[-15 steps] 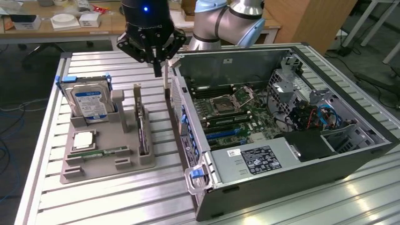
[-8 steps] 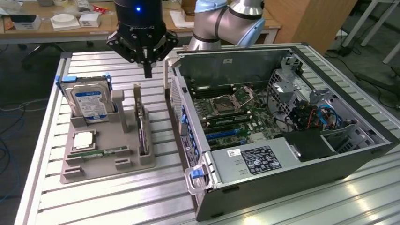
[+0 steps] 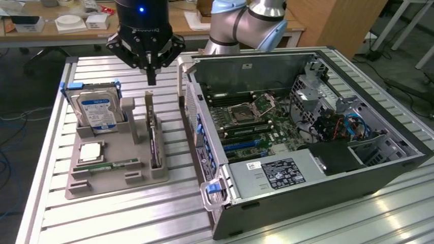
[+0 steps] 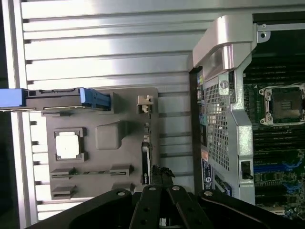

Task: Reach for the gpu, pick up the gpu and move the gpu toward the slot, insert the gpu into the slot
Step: 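Reach for the gpu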

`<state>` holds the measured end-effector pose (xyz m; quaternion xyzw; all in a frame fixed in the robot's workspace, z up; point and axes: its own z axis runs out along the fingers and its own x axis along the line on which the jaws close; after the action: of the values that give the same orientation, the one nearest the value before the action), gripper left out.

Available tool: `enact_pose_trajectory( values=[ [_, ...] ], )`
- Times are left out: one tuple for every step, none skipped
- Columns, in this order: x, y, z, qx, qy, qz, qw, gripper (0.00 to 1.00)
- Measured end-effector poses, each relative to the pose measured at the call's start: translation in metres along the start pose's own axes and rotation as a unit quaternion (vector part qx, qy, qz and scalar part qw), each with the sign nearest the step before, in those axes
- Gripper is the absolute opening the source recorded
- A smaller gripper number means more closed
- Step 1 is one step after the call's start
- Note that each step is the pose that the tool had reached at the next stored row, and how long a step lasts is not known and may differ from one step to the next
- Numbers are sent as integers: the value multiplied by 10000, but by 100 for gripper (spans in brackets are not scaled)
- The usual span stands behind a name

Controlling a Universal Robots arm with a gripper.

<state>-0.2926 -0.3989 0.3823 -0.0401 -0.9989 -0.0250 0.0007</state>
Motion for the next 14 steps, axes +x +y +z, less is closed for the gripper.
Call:
enact_pose_trajectory(
  values=[
    [12,-1,0,1,13,1,10000,10],
    [26,-2,0,2,26,2,10000,10],
    [38,-3,0,3,37,2,10000,10],
    [51,-4,0,4,46,3,10000,10],
    [63,-5,0,4,55,3,10000,10],
    [75,-6,0,5,63,4,10000,10],
    [87,-7,0,5,71,4,10000,10],
    [99,-8,0,7,79,4,10000,10],
    [111,-9,0,7,87,5,10000,10],
    [120,-10,0,8,93,5,10000,10],
    [125,-10,0,8,94,6,10000,10],
    [125,-10,0,8,94,5,10000,10],
    [125,-10,0,7,94,5,10000,10],
    [125,-10,0,7,94,5,10000,10]
  ],
)
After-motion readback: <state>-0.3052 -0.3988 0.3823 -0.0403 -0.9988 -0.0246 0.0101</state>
